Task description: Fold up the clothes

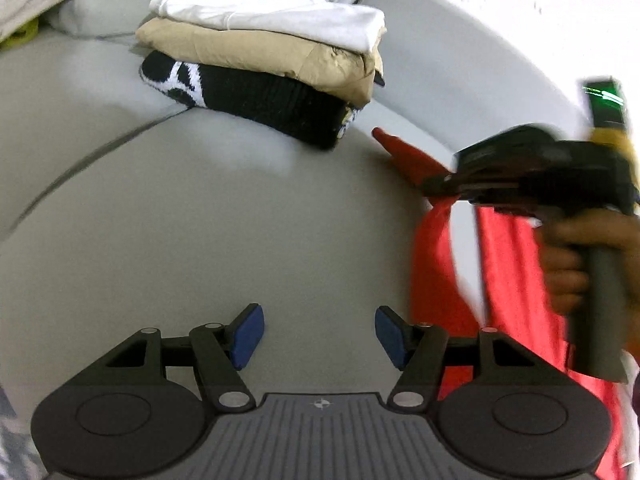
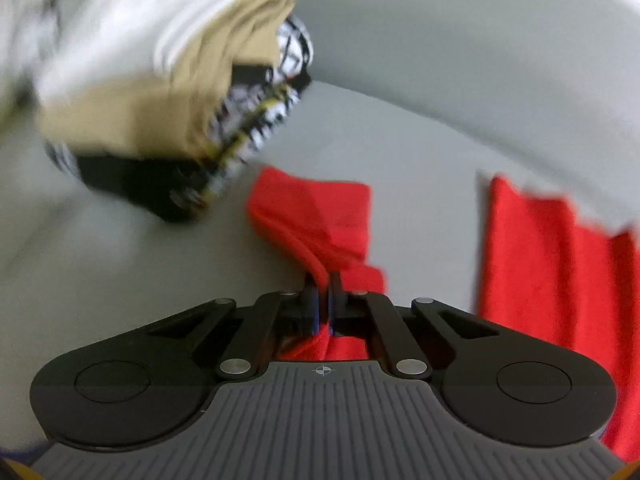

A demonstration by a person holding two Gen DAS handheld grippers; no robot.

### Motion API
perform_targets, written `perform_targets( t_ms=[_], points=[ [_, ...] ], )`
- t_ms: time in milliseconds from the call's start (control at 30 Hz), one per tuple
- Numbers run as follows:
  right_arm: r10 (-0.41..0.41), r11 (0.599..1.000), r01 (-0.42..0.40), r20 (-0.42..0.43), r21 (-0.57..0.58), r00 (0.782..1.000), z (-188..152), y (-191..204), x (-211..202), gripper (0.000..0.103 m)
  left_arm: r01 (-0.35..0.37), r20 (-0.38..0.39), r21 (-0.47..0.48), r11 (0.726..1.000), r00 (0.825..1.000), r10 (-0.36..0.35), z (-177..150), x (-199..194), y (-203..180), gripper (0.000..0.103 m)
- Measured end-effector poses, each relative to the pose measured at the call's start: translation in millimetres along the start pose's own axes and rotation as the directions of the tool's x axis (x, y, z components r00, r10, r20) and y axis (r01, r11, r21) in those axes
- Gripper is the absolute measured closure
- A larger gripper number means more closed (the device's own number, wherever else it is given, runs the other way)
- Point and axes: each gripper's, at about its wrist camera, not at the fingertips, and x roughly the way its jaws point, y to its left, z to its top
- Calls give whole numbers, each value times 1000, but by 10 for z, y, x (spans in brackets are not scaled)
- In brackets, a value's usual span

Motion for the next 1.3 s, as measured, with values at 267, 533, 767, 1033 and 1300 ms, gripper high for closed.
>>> perform_targets(
  t_ms=[267,533,767,1033,1300],
  points=[
    [594,779,-599,84,186,800,-15,-231,-939,100,79,125,-228,971,991,-51,-117,-444,398,43],
    [358,891,-251,-246,378,901,-785,-1041,-235,98,118,40,-197,973,993,-112,-293,-490,257,45],
    [362,931,-334,-249,147,898,-1114,-832,-841,99,182,32,-183,966,983,-179,-191,-366,-2,45],
    [188,948,-131,177,-291,966,-1155,-97,-1476,99,56,122,-208,976,992,-31,-134,-661,51,47],
    [473,809,-379,113,-449,874,-1018,588,-1574,99,-98,179,-344,934,969,168,-437,-1180,500,47]
  ],
)
